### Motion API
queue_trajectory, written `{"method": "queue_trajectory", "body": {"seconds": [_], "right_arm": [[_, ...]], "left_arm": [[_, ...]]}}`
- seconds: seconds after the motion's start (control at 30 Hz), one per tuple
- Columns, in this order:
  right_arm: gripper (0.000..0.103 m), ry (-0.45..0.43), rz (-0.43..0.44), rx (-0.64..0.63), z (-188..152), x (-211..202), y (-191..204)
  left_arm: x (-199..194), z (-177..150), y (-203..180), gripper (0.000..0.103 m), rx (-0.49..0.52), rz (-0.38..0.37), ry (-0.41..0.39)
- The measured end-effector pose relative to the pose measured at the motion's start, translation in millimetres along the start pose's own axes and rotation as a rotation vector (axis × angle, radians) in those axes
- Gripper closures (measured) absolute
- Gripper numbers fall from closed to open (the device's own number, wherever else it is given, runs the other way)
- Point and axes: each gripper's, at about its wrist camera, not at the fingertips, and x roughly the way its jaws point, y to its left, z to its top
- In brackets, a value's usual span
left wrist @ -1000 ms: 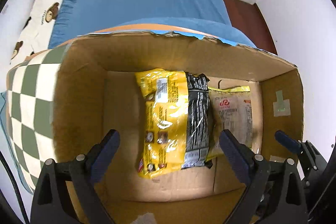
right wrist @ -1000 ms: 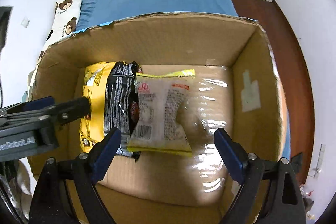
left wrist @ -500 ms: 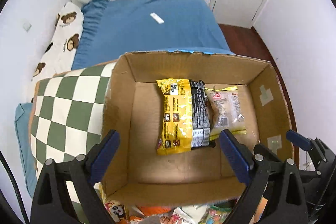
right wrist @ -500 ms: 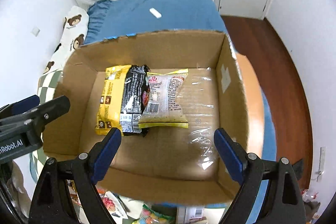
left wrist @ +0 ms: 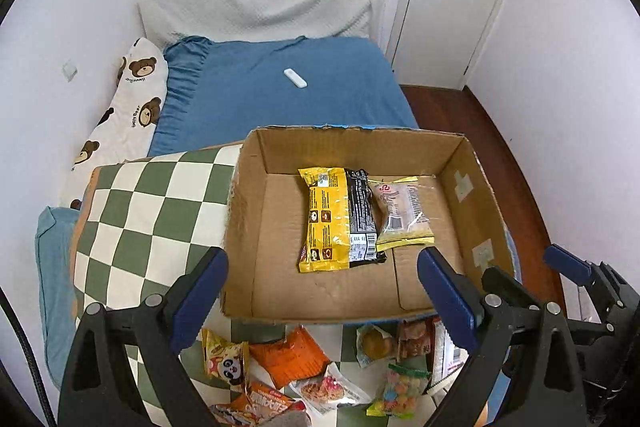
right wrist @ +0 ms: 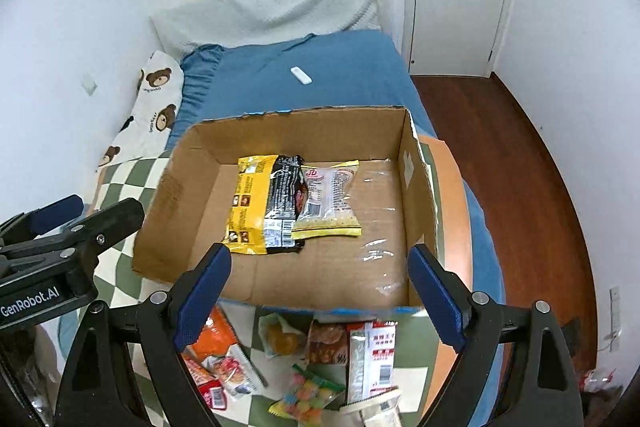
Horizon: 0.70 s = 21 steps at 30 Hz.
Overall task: Organize snacks
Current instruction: 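Grasp the orange seed bag with the left tool while the right tool grasps the candy-ball bag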
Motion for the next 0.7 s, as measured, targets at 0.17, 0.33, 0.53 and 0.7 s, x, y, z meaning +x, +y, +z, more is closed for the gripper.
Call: {"method": "queue_trajectory", "body": {"seconds": [0.17, 0.33, 0.53, 0.7], "right_arm": [[0.011, 0.008, 0.035, 0.049, -26.4, -14.4, -5.9], [0.011, 0.12, 0.064, 0.123, -77.9, 9.7, -19.1], [0.014, 0.3, 0.11, 0.235, -149.5, 59.9, -30.4], [0.02, 0.38, 0.123, 0.257, -182.0, 84.9, -28.5]], "left_arm": [[-13.8, -25.5, 10.6, 0.006, -0.028, 0.003, -0.002], [8.1, -73.0, 29.8, 0.006, -0.048, 0.046, 0.111], [66.2, -150.1, 45.1, 0.006, 0.094, 0.064, 0.351], [102.9, -201.0, 43.0, 0.006, 0.333, 0.173, 0.445]]}}
